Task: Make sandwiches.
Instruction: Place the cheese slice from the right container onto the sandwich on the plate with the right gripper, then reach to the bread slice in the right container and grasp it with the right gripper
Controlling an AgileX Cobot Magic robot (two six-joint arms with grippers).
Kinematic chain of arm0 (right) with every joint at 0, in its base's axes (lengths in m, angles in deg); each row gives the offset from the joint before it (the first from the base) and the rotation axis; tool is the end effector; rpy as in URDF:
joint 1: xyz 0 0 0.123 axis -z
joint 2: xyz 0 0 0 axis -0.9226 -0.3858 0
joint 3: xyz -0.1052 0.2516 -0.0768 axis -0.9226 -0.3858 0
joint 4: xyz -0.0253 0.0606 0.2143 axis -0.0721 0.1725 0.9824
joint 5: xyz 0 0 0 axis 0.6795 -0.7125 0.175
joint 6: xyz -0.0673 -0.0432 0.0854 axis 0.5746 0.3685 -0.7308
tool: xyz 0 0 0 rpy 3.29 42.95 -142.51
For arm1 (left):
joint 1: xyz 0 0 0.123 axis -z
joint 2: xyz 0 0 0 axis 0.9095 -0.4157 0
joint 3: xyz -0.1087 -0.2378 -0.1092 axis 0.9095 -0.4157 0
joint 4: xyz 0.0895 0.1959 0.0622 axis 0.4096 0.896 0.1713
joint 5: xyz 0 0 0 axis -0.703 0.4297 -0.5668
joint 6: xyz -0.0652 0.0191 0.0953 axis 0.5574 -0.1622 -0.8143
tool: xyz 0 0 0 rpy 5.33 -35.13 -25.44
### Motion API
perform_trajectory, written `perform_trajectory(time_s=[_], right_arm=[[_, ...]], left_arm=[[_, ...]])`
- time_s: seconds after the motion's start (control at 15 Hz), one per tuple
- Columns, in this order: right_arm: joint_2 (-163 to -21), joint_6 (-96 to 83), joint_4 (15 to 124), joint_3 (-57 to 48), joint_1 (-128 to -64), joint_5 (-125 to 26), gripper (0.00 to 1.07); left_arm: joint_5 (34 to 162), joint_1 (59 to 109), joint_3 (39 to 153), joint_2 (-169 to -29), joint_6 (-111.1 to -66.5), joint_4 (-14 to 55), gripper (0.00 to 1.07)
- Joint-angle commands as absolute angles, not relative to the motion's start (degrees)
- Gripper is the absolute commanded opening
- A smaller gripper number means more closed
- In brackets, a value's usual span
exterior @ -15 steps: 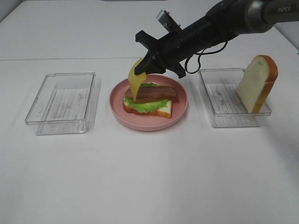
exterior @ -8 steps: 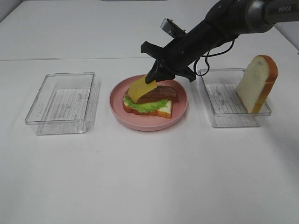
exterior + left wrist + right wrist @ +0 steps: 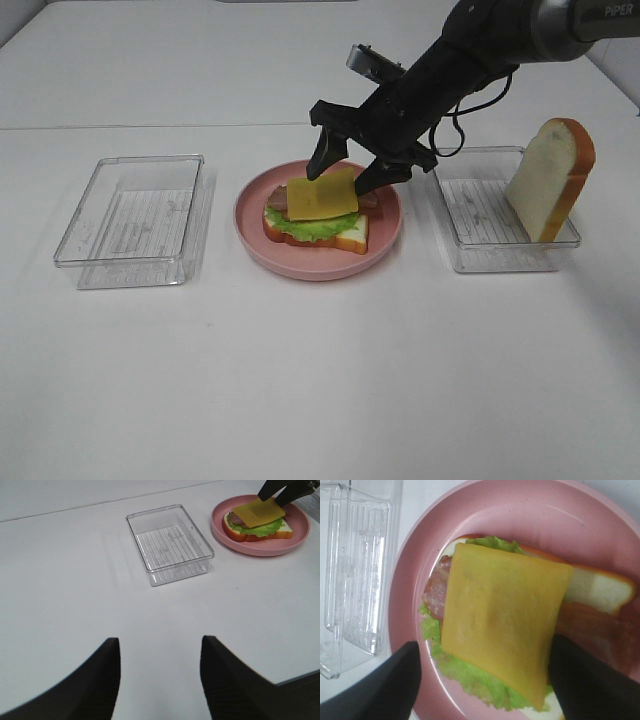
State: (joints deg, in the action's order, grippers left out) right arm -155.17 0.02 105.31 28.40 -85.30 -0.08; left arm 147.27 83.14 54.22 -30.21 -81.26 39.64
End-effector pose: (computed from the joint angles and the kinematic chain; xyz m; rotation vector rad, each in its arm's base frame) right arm 0.4314 0.1920 0.1347 -0.1926 2.7624 0.7549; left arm -0.0024 0.0093 0.2523 0.2432 2.0216 -0.1414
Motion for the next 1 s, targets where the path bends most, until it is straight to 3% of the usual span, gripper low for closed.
perform_trajectory(time_s=[0.07, 0.6, 0.87, 1.0], right_arm=[[-151.6, -1.6, 99.8, 28.5, -85.4, 1.6, 0.70], [-141.1, -12.3, 71.9, 31.5, -85.4, 9.1, 0.70], [-141.0, -14.8, 64.3, 35.8, -85.1, 14.9, 0.70], [-141.0, -16.2, 63.9, 38.5, -82.0, 18.6, 0.70]], left_arm=[[146.7, 83.1, 54.2, -28.8, -81.1, 39.9, 0.49], [146.7, 83.1, 54.2, -28.8, -81.1, 39.9, 0.49], [146.7, 83.1, 54.2, -28.8, -81.1, 39.9, 0.49], [146.7, 83.1, 54.2, -28.8, -81.1, 39.9, 0.49]])
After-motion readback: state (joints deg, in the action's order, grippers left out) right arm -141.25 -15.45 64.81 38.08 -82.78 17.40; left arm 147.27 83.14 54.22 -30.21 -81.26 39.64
